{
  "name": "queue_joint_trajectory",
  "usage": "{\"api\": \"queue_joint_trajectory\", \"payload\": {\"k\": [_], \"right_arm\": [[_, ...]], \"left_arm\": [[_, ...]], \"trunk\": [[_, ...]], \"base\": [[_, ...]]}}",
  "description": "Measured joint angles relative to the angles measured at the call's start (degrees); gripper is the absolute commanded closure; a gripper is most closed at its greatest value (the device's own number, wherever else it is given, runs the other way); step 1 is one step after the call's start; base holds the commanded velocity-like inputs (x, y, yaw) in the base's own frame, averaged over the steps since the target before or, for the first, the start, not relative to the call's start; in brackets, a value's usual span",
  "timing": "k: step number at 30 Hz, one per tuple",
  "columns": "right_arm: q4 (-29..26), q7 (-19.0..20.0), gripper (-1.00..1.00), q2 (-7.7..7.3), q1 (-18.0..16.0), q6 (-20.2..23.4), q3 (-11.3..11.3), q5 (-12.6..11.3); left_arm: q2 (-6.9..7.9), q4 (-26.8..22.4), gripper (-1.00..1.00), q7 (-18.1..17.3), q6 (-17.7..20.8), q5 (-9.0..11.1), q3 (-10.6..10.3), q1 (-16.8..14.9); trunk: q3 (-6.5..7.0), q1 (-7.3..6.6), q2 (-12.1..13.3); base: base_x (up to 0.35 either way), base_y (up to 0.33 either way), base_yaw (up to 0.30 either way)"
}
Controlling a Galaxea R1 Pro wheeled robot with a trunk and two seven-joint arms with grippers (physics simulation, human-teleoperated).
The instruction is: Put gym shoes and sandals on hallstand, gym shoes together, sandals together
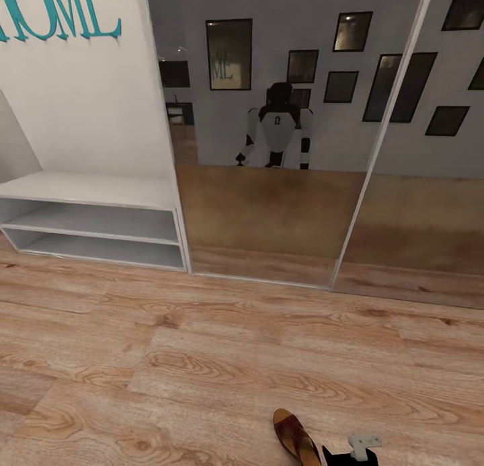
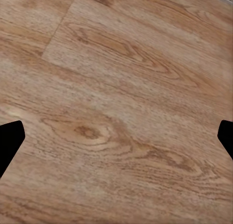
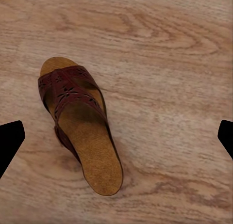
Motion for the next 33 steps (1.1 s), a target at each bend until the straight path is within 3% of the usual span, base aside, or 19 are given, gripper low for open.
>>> {"api": "queue_joint_trajectory", "payload": {"k": [9, 20, 33], "right_arm": [[0.0, 0.0, -1.0, 0.0, 0.0, 0.0, 0.0, 0.0], [0.0, 0.0, -1.0, 0.0, 0.0, 0.0, -0.1, -0.1], [0.0, -0.1, -1.0, 0.0, 0.0, 0.0, -0.1, -0.1]], "left_arm": [[0.01, 0.0, -1.0, 0.0, 0.0, 0.0, 0.0, 0.0], [-0.04, 0.0, -1.0, 0.0, 0.0, 0.0, 0.0, 0.0], [-0.16, 0.0, -1.0, -0.1, 0.0, 0.0, -0.1, 0.0]], "trunk": [[0.0, 0.0, 0.0], [0.0, 0.0, 0.0], [0.0, 0.0, 0.0]], "base": [[0.0, -0.004, 0.017], [0.0, 0.0, 0.167], [-0.05, -0.03, 0.006]]}}
